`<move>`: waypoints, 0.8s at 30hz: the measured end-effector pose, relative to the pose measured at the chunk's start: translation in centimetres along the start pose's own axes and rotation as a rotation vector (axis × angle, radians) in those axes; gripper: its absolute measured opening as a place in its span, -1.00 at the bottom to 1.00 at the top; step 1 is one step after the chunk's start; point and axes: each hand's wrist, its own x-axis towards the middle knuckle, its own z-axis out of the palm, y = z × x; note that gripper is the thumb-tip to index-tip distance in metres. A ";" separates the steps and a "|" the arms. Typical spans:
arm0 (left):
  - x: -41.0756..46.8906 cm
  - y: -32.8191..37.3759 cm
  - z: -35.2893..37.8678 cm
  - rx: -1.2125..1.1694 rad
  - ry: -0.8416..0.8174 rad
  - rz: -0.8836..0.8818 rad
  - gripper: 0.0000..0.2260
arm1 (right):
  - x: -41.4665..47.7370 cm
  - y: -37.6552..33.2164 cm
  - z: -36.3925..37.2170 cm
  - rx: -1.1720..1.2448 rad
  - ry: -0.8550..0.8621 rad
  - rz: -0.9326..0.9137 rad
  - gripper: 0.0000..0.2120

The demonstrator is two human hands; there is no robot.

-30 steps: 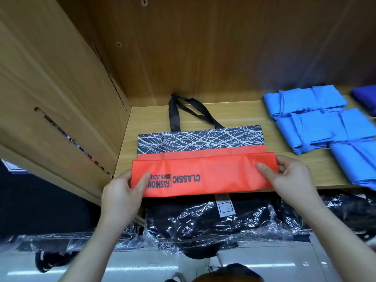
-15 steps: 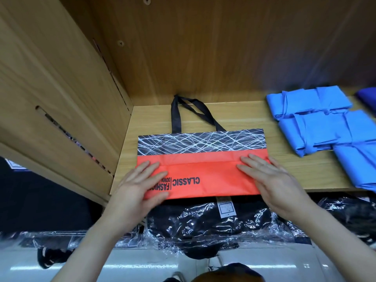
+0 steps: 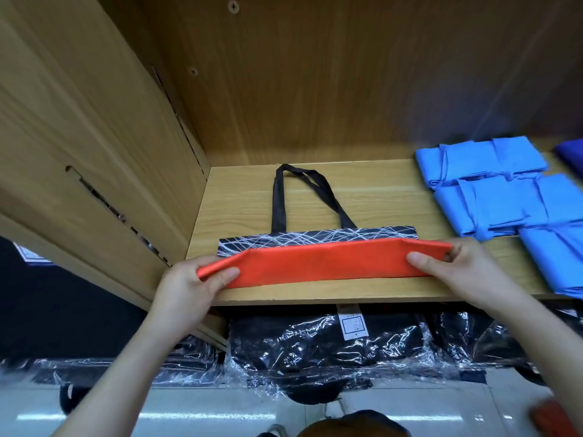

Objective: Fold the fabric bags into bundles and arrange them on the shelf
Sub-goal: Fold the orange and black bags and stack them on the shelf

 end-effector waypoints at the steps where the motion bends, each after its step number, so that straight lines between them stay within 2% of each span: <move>1: 0.1 0.2 0.5 0.006 0.075 -0.034 -0.91 | 0.2 0.1 0.5 0.000 0.090 0.032 -0.89; 3: 0.5 0.5 1.3 0.052 0.201 -0.087 -0.82 | 0.5 0.5 1.9 -0.100 0.256 0.013 -0.85; 6: 0.3 0.6 2.2 0.153 0.281 -0.083 -0.66 | 0.4 0.6 3.8 -0.283 0.382 -0.061 -0.75; 12: 0.0 -0.4 2.4 0.313 0.325 0.060 -0.43 | 0.5 0.9 4.8 -0.613 0.439 -0.036 -0.42; 14: 0.3 -0.9 2.4 0.345 0.260 0.166 -0.50 | 0.6 0.8 4.5 -0.738 0.411 -0.026 -0.34; 16: 0.7 -1.5 2.5 0.375 0.100 0.254 -0.61 | 0.5 0.0 4.1 -0.830 0.364 -0.027 -0.29; 18: 1.1 -1.8 2.3 0.421 -0.010 0.272 -0.60 | 0.6 -1.2 3.9 -0.859 0.308 0.008 -0.23; 22: 1.3 -1.4 1.4 0.481 -0.031 0.321 -0.66 | 1.3 -2.3 4.4 -0.720 0.239 0.068 -0.16; 24: 0.9 -0.8 0.8 0.487 -0.109 0.289 -0.69 | 2.0 -2.3 4.7 -0.589 0.257 0.065 -0.18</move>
